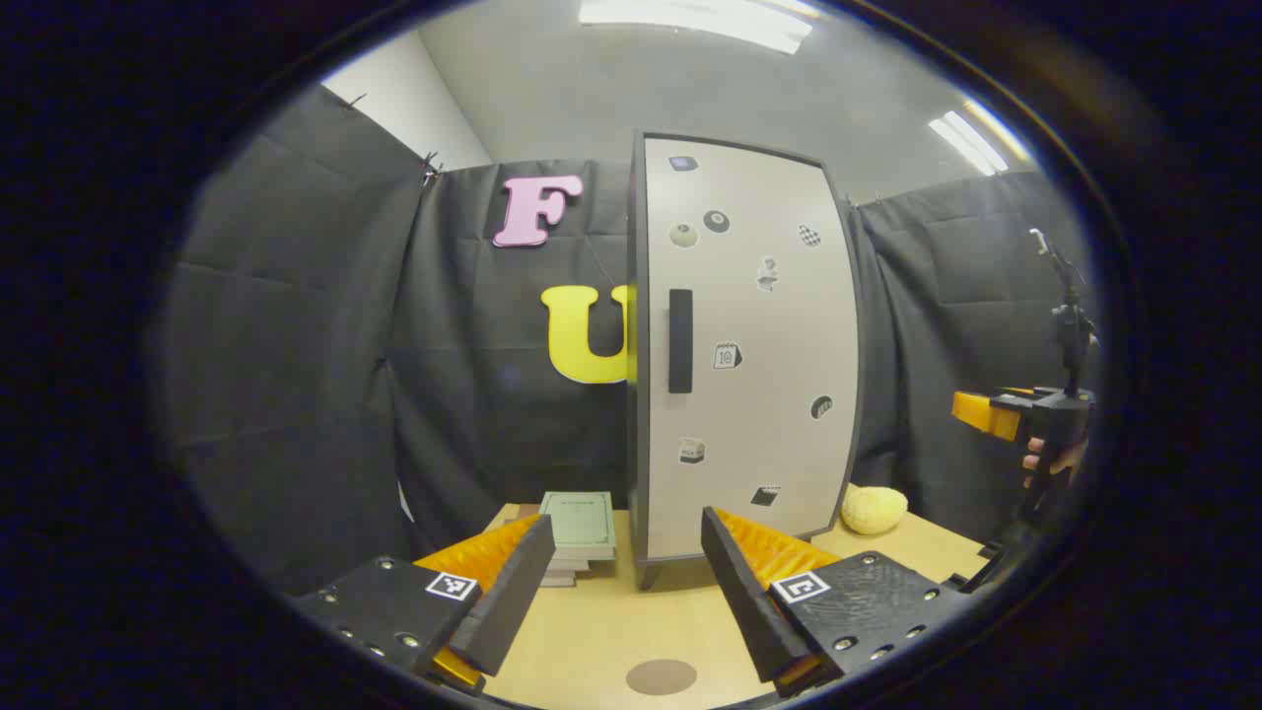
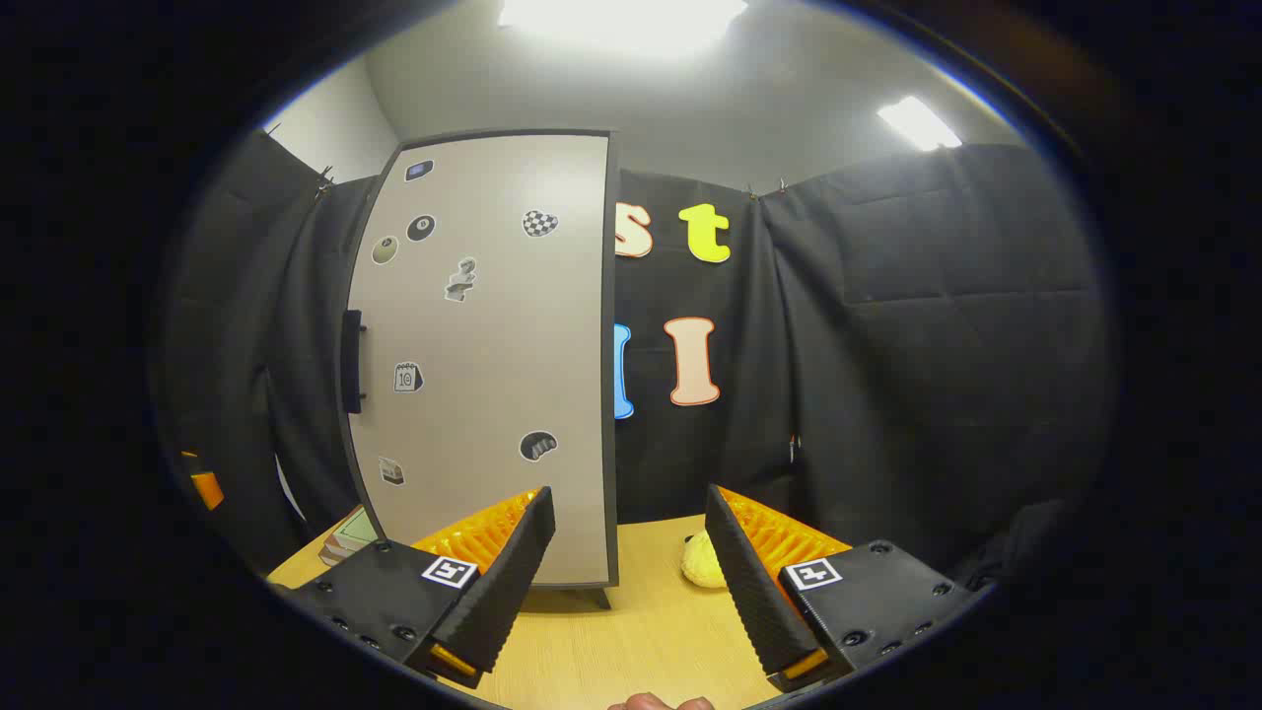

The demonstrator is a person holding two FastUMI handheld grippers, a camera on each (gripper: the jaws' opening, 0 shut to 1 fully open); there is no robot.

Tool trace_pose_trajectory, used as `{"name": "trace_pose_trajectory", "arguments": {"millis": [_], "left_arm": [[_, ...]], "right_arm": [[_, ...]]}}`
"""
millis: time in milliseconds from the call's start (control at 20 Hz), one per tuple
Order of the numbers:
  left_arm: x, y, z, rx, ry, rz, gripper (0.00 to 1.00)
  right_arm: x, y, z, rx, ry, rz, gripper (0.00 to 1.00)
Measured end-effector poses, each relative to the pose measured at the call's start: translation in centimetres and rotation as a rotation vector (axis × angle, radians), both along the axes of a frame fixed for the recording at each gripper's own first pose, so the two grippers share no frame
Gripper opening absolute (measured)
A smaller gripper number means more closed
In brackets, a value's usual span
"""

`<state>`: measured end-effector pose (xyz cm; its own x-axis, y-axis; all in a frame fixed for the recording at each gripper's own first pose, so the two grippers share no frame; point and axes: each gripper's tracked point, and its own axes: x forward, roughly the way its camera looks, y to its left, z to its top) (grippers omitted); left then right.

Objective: Open the cabinet door with the right hand, grasp the bottle in the cabinet with the left hand and place it on the coaster, then close the cabinet door with the right hand.

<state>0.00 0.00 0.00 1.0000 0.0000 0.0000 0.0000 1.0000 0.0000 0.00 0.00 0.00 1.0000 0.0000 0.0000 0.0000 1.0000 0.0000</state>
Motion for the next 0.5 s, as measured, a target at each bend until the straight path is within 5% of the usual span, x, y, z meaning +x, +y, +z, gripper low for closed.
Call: {"name": "trace_pose_trajectory", "arguments": {"millis": [500], "left_arm": [[-0.1, 1.4, -2.0, -0.003, 0.038, 0.064, 0.88]], "right_arm": [[0.5, 1.3, -0.2, 0.01, 0.0, 0.021, 0.98]]}}
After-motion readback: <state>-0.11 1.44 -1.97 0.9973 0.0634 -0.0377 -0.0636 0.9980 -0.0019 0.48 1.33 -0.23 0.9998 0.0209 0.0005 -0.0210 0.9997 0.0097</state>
